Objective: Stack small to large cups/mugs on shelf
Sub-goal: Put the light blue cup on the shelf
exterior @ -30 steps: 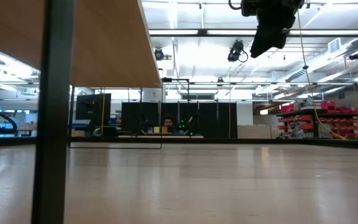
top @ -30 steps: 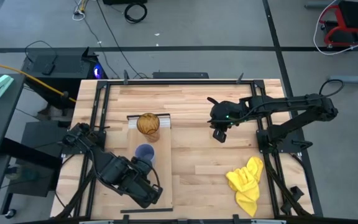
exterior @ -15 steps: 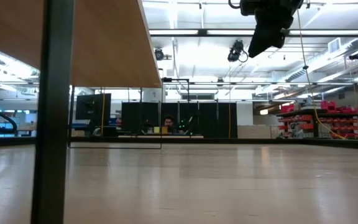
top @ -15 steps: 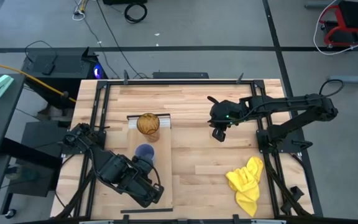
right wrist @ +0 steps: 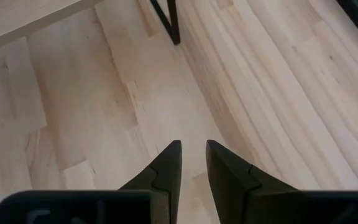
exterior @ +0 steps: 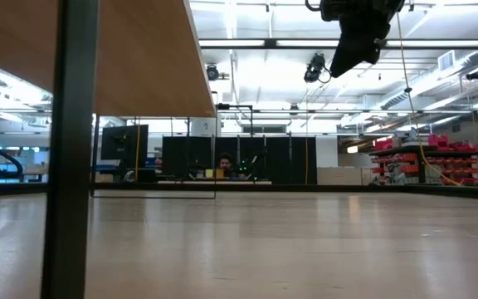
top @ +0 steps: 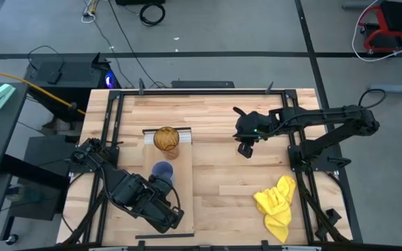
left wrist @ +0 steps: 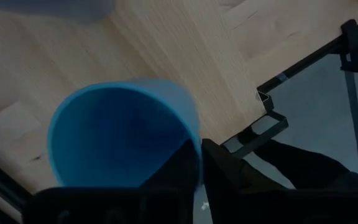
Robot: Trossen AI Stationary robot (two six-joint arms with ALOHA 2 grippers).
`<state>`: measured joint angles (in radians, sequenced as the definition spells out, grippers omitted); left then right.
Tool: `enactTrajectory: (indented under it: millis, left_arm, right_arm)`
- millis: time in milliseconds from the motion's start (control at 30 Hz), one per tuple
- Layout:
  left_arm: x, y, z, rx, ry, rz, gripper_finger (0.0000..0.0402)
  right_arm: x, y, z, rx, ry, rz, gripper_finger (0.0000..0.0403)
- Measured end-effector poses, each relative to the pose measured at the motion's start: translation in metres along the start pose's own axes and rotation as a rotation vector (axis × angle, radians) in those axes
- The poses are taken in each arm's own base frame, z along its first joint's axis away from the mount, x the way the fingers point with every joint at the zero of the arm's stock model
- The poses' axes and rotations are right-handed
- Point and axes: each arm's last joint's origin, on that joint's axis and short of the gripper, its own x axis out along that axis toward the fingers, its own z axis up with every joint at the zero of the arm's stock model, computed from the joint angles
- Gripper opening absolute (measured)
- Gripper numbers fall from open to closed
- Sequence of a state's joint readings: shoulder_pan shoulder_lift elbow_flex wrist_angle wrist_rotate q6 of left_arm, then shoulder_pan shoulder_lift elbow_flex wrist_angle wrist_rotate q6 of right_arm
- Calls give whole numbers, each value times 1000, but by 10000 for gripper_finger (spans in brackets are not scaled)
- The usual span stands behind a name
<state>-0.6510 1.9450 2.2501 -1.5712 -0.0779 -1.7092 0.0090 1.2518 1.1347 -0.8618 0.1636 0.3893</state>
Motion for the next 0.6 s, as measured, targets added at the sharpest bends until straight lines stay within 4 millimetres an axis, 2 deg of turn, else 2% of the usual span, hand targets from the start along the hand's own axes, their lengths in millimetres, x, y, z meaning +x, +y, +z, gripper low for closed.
enactTrajectory:
  millis: [300, 600]
  left_arm:
    - [0, -2, 0, 27, -2, -20, 22]
    - [0, -5, 0, 41, -1, -53, 64]
  right_arm:
    - [0, 0, 0, 0, 0, -1, 81]
    - [0, 0, 0, 0, 0, -1, 81]
